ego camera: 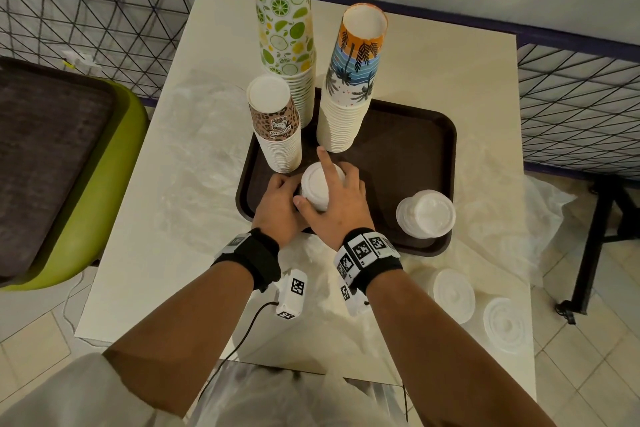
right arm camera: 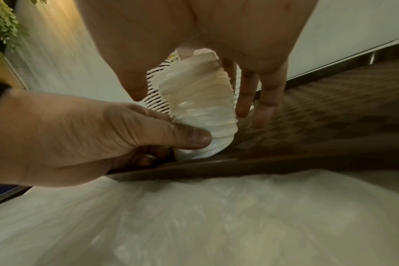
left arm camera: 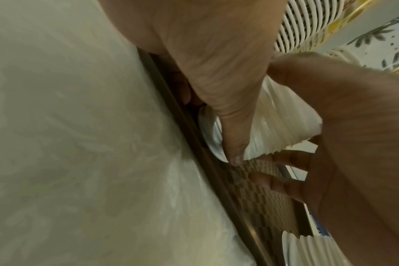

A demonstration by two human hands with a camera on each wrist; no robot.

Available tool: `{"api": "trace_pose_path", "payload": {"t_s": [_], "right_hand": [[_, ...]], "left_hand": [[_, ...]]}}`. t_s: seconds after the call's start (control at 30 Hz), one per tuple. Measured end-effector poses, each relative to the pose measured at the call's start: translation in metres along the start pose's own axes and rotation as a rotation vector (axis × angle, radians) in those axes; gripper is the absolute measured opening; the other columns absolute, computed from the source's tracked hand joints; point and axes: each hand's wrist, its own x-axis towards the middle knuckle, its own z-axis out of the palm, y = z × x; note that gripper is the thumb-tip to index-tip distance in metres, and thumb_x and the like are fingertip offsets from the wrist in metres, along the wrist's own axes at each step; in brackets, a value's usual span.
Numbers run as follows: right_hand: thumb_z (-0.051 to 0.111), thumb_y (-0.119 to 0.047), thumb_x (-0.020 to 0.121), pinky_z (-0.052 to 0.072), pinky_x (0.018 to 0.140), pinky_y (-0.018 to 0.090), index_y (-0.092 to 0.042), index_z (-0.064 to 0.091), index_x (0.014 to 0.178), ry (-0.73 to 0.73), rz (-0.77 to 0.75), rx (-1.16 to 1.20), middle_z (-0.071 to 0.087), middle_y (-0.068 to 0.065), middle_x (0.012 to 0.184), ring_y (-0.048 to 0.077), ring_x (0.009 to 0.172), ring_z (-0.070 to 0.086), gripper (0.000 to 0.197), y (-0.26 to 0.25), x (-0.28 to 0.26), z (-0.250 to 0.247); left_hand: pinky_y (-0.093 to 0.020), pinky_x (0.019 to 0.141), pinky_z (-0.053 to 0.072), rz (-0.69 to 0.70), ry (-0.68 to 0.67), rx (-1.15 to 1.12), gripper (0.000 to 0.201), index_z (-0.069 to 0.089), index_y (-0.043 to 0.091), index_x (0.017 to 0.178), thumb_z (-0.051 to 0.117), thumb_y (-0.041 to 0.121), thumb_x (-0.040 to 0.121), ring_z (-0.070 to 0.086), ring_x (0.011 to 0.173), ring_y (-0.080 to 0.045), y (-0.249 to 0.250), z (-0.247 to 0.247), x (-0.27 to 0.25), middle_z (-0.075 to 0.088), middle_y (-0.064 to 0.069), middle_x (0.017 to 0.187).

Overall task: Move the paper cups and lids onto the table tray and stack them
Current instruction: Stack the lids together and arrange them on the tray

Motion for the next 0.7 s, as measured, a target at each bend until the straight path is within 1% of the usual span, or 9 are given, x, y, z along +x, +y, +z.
{"api": "trace_pose_path", "payload": {"t_s": [0.13,0.2,0.33,0.4,0.5,0.6,0.7], "right_hand": [[0.068,-0.058,0.081,0.045,0.104,0.055,-0.052,0.003,0.152,0.004,0.006,0.028,0.027,0.005,0.147,0.036,0.128,0.038,0.096,0.0010,-0.0012,-0.0003],[0.070,-0.054,0.081,0.043,0.106,0.052,-0.049,0.005,0.153,0.007,0.011,0.062,0.029,0.005,0.146,0.034,0.128,0.038,0.097,0.0017,-0.0011,0.0016],[0.069,-0.047,0.084,0.042,0.107,0.050,-0.042,0.010,0.155,0.014,0.004,0.075,0.034,0.005,0.143,0.032,0.125,0.041,0.093,0.0019,-0.0008,0.0060],[0.068,-0.046,0.084,0.042,0.107,0.050,-0.041,0.011,0.155,0.012,0.009,0.061,0.032,0.005,0.144,0.032,0.126,0.040,0.091,0.0009,-0.0014,0.0069],[0.070,-0.046,0.084,0.042,0.108,0.049,-0.043,0.009,0.155,0.000,0.022,0.036,0.024,0.007,0.151,0.035,0.131,0.036,0.093,-0.0007,-0.0033,0.0069],[0.074,-0.045,0.081,0.041,0.110,0.051,-0.048,0.005,0.153,-0.006,0.041,0.069,0.015,0.005,0.157,0.037,0.138,0.031,0.099,-0.0012,-0.0055,0.0060],[0.076,-0.046,0.079,0.041,0.110,0.052,-0.050,0.002,0.152,-0.004,0.045,0.075,0.013,0.003,0.159,0.037,0.140,0.030,0.103,-0.0005,-0.0072,0.0065]], "left_hand": [[-0.043,0.111,0.047,-0.001,-0.004,0.009,0.075,0.051,0.020,0.149,0.083,0.026,0.081,0.055,0.126,-0.028,0.0006,-0.0008,0.0005,0.052,-0.010,0.137],[-0.042,0.112,0.046,-0.008,-0.009,0.006,0.076,0.051,0.019,0.149,0.083,0.025,0.080,0.055,0.126,-0.028,0.0012,-0.0016,0.0010,0.051,-0.010,0.137],[-0.039,0.113,0.044,-0.016,-0.016,0.009,0.078,0.052,0.017,0.148,0.086,0.023,0.078,0.056,0.123,-0.029,0.0024,-0.0039,0.0008,0.052,-0.011,0.134],[-0.041,0.113,0.045,-0.022,-0.018,0.011,0.078,0.052,0.017,0.148,0.086,0.022,0.078,0.055,0.123,-0.029,0.0021,-0.0044,0.0007,0.052,-0.011,0.133],[-0.043,0.112,0.046,-0.022,-0.015,0.012,0.077,0.050,0.017,0.149,0.083,0.023,0.080,0.055,0.123,-0.029,0.0008,-0.0034,0.0008,0.052,-0.011,0.132],[-0.044,0.113,0.046,-0.019,-0.021,0.012,0.074,0.049,0.019,0.150,0.079,0.026,0.083,0.054,0.124,-0.027,-0.0002,-0.0032,0.0009,0.052,-0.010,0.132],[-0.044,0.113,0.046,-0.022,-0.018,0.015,0.072,0.051,0.018,0.149,0.079,0.025,0.084,0.056,0.122,-0.029,-0.0006,-0.0048,0.0005,0.050,-0.010,0.132]]}}
